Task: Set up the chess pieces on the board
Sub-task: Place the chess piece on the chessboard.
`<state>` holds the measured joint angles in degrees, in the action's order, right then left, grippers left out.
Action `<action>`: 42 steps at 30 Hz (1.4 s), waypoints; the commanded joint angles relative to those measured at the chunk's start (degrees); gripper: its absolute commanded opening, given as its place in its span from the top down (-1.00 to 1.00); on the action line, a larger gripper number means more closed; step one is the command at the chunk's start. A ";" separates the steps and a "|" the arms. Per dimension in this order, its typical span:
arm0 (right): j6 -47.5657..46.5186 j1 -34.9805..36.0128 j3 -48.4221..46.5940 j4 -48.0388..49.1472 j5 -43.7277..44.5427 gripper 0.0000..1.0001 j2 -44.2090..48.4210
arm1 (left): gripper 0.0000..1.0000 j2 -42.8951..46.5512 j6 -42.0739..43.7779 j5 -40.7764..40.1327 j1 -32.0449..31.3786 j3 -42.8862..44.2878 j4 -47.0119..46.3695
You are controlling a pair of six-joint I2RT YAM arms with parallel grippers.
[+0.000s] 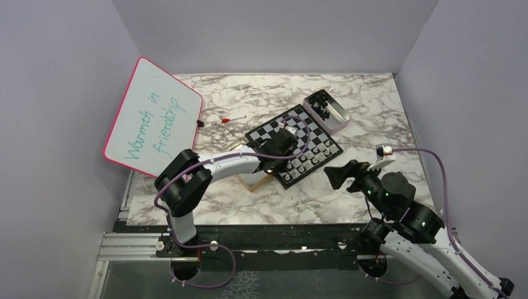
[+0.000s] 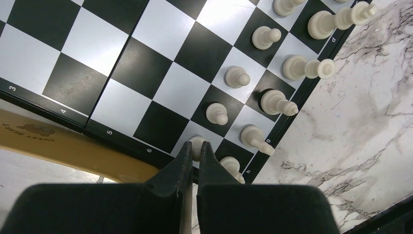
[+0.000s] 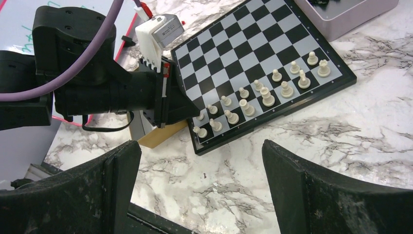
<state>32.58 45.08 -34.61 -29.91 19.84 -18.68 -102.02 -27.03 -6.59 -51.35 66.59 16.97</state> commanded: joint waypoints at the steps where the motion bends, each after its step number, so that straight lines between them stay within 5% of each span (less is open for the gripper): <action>1: 0.21 0.44 -0.96 -0.16 1.18 -1.00 -0.12 | 0.92 -0.19 0.11 0.77 -0.19 0.80 0.41; 17: 0.10 0.43 -0.72 0.40 1.17 -1.00 -0.61 | 0.77 -1.23 1.51 1.35 -0.64 2.17 2.25; 31: 1.01 0.41 0.96 -0.03 0.33 -1.00 -1.71 | 0.23 2.81 0.75 1.67 -0.85 6.36 4.91; 42: 3.83 0.45 0.63 -0.66 -0.45 -1.00 -4.61 | -0.09 14.20 0.73 -0.07 -0.85 9.35 5.90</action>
<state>34.52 45.08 -33.67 -29.95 19.75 -22.55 -94.52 -26.33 -5.58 -51.88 73.87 22.87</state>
